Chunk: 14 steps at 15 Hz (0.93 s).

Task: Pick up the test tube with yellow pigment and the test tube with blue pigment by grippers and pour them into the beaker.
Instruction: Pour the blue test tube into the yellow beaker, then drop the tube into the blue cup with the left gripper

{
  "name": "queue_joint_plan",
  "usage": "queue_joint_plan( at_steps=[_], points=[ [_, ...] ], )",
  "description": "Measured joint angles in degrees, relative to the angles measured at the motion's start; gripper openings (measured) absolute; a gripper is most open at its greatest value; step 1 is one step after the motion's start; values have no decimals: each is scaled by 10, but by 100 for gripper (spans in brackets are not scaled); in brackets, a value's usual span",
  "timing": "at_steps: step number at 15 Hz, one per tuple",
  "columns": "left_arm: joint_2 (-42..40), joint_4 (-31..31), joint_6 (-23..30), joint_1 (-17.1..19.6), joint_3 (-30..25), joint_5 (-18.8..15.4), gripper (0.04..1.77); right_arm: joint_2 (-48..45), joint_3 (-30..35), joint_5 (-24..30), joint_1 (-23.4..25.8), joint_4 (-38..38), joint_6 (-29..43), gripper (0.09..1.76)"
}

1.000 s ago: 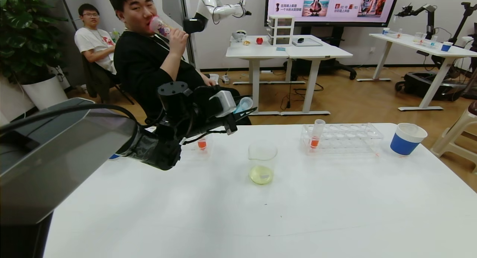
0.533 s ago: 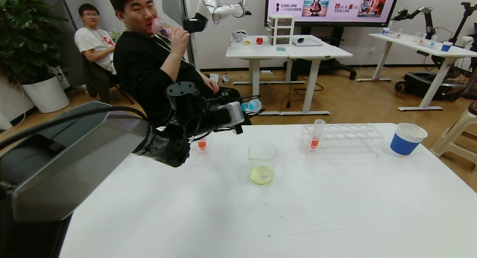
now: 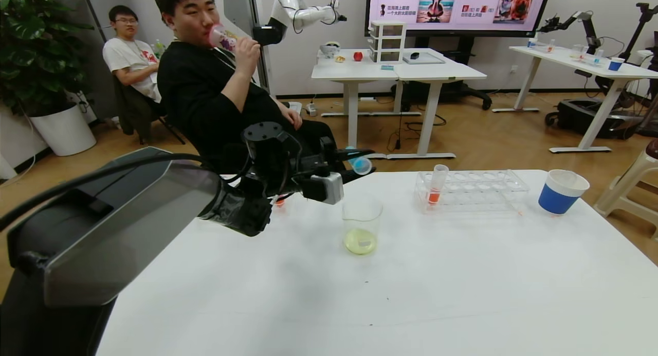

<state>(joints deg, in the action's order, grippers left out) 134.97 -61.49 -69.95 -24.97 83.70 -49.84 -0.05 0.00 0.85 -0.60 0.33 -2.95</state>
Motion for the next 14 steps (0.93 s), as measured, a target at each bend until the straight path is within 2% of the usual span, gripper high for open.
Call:
queue_joint_plan(
  at_steps=[5, 14],
  points=[
    [12, 25, -100, -3, 0, 1, 50, 0, 0, 0, 0, 0, 0, 174],
    [14, 26, -170, -5, 6, 0, 50, 0, 0, 0, 0, 0, 0, 174]
  ],
)
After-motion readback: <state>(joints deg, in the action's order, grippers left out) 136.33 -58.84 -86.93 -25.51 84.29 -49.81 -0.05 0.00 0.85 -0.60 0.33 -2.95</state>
